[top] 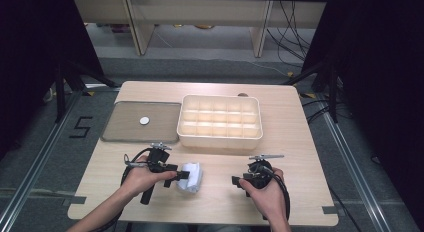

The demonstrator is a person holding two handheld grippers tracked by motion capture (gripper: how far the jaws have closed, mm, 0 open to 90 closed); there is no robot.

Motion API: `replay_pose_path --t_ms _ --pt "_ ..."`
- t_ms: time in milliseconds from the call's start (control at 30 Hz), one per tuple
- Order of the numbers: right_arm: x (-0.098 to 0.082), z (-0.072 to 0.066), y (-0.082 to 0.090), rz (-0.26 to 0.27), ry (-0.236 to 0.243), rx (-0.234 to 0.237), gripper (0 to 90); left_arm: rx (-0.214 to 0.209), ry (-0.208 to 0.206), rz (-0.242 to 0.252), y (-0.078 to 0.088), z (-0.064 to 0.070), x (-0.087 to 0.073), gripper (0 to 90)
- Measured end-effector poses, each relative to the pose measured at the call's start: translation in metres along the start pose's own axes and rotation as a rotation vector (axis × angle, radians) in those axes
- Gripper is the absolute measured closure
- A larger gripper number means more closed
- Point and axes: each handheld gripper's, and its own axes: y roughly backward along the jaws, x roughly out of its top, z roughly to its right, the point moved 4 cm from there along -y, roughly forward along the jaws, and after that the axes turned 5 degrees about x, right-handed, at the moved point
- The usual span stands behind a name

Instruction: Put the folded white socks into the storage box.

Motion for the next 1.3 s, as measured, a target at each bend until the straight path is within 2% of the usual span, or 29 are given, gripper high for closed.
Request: replay_pose_path --t_ms 33,100,133,167,200,267,300,333,400,433,467,500,600,633,700,733,800,833,867,900,967,1000,1033,1067,1100,1133,1167,1233,1300 --pt "-0.001 -0.002 0.0 -0.009 -0.016 0.004 49.1 0.003 -0.001 -0.012 -0.002 0.001 0.001 34.7" --pt "-0.002 0.001 -0.001 -0.013 0.023 -0.008 49.0 0.002 -0.007 -0.042 -0.006 0.001 0.002 34.0" --pt "-0.002 -0.001 -0.001 -0.01 0.008 0.011 49.0 0.0 -0.018 -0.06 -0.007 -0.001 0.003 34.1" --pt "-0.002 -0.002 -0.001 -0.022 0.005 -0.004 49.0 0.008 -0.023 -0.075 -0.008 -0.001 0.003 34.0" --pt "-0.003 -0.002 -0.002 -0.016 0.014 0.007 48.9 0.003 -0.035 -0.092 -0.01 -0.003 0.003 33.9" --pt "-0.003 -0.001 -0.003 -0.01 0.026 0.002 48.9 0.007 -0.02 -0.111 -0.014 -0.003 0.003 34.3" --pt "-0.002 -0.003 -0.004 0.003 0.017 0.017 48.8 0.011 -0.015 -0.122 -0.015 -0.004 0.003 34.5" --pt "-0.002 -0.003 -0.004 0.001 0.009 0.012 48.8 0.004 -0.007 -0.131 -0.016 -0.004 0.003 35.5" --pt "-0.002 -0.003 -0.003 -0.029 0.013 0.009 48.7 -0.004 0.003 -0.142 -0.018 -0.004 0.003 37.4" --pt "-0.002 -0.003 -0.003 -0.026 0.012 0.009 48.7 -0.007 0.004 -0.146 -0.02 -0.004 0.002 38.8" --pt "-0.002 -0.003 -0.004 0.004 0.027 0.012 48.7 -0.011 -0.001 -0.149 -0.021 -0.004 0.002 40.1" --pt "-0.002 -0.003 -0.002 -0.025 0.016 0.009 48.7 -0.017 0.001 -0.142 -0.021 -0.004 0.002 42.7" --pt "-0.001 -0.002 -0.001 -0.012 0.029 0.007 48.7 -0.026 -0.023 -0.124 -0.025 -0.003 0.0 52.3" --pt "-0.001 -0.003 -0.001 -0.004 0.009 0.008 48.7 -0.034 -0.018 -0.123 -0.026 -0.002 -0.001 54.4" --pt "-0.001 -0.003 -0.001 0.012 0.005 0.014 48.7 -0.042 -0.024 -0.124 -0.027 -0.001 -0.001 57.0" --pt "-0.002 -0.001 0.0 -0.006 0.026 0.009 48.8 -0.045 -0.03 -0.125 -0.027 -0.002 -0.001 58.4" --pt "-0.002 -0.001 0.0 -0.015 0.027 0.001 48.8 -0.053 -0.032 -0.122 -0.028 -0.001 -0.002 62.6" --pt "-0.002 -0.002 0.0 -0.015 0.011 0.006 48.8 -0.06 -0.012 -0.101 -0.029 0.001 -0.001 64.7" --pt "-0.002 -0.003 0.0 -0.016 0.002 0.007 48.8 -0.06 -0.033 -0.107 -0.028 0.0 -0.001 66.7" --pt "-0.002 -0.003 -0.001 -0.015 0.003 0.007 48.8 -0.062 -0.036 -0.105 -0.028 0.0 -0.001 68.1" --pt "-0.002 -0.004 -0.002 0.007 -0.001 0.009 48.8 -0.064 -0.052 -0.101 -0.028 0.001 -0.001 70.3" --pt "-0.002 -0.004 -0.002 0.011 0.0 0.014 48.8 -0.062 -0.075 -0.099 -0.028 0.001 -0.002 71.0" --pt "-0.002 -0.005 -0.002 0.011 0.001 0.017 48.9 -0.057 -0.076 -0.09 -0.027 0.002 -0.002 71.6" --pt "-0.002 -0.005 -0.002 0.011 0.0 0.015 48.9 -0.061 -0.058 -0.06 -0.028 0.005 -0.002 72.1" --pt "-0.002 -0.004 -0.002 0.012 -0.001 0.014 49.0 -0.062 -0.074 -0.056 -0.028 0.005 -0.002 72.4" --pt "-0.002 -0.004 -0.002 0.012 -0.003 0.008 49.0 -0.059 -0.072 -0.049 -0.027 0.006 -0.002 72.5" --pt "-0.002 -0.002 -0.001 -0.017 0.002 0.005 49.2 -0.062 -0.088 -0.047 -0.026 0.005 -0.003 72.6" --pt "-0.003 -0.002 -0.001 -0.012 -0.004 0.004 49.4 -0.064 -0.097 -0.029 -0.026 0.007 -0.003 72.7" --pt "-0.003 -0.002 -0.001 -0.008 -0.001 0.007 49.7 -0.056 -0.128 -0.021 -0.023 0.007 -0.004 72.8"
